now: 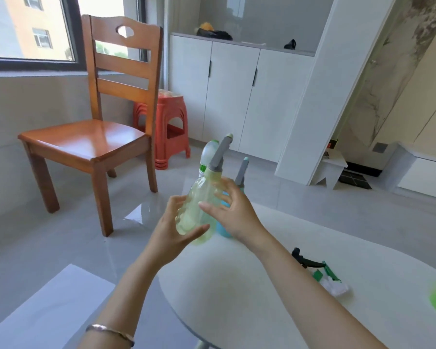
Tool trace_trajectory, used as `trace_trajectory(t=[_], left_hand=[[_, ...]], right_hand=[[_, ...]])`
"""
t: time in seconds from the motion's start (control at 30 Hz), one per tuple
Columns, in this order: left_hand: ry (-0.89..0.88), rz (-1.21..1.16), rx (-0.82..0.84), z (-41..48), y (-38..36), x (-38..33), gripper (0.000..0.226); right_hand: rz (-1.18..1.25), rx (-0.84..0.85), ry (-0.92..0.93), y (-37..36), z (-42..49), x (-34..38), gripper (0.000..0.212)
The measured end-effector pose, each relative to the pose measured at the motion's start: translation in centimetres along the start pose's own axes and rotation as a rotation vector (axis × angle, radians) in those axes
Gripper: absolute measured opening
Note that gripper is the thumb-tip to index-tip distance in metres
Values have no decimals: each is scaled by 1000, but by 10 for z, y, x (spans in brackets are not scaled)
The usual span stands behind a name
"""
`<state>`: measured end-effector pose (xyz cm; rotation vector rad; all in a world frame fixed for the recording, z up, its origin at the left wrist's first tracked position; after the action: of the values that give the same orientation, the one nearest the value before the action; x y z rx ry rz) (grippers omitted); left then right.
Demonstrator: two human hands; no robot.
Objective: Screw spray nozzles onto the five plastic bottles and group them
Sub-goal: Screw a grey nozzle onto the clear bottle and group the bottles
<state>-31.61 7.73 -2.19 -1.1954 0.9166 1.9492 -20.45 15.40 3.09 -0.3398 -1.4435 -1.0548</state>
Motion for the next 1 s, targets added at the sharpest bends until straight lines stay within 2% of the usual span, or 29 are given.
trace_trajectory(t=[0.13, 0.23, 0.6, 0.77, 0.9, 1.0], left_hand=[[36, 43, -3, -1, 13, 20, 54], [99, 68, 13, -2, 13, 42, 54], [232, 180, 49, 0, 8, 69, 75], [225, 252, 59, 0, 13, 61, 83], [199, 528, 22, -4, 29, 29, 103], [92, 694, -108, -14, 43, -19, 93]], right_hand=[[-40, -21, 8, -24, 11, -14, 62], [-99, -19, 10, -36, 16, -27, 61], [-124, -48, -12, -46, 22, -44, 66], [-137, -34, -5, -47, 20, -44, 68], [-79, -65, -12, -32, 10, -41, 66], [-30, -95, 1, -4, -7, -34, 59]])
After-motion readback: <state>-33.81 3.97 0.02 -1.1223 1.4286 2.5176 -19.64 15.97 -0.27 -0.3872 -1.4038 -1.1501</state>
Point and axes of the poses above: each hand's wrist, its own z-axis towards the middle knuckle, its own y-axis out of the back of the hand, x = y × z, the point moved 10 cm from there along z, towards the middle knuckle, and after that the axes turned 4 degrees about -z, right-handed, at the moved point
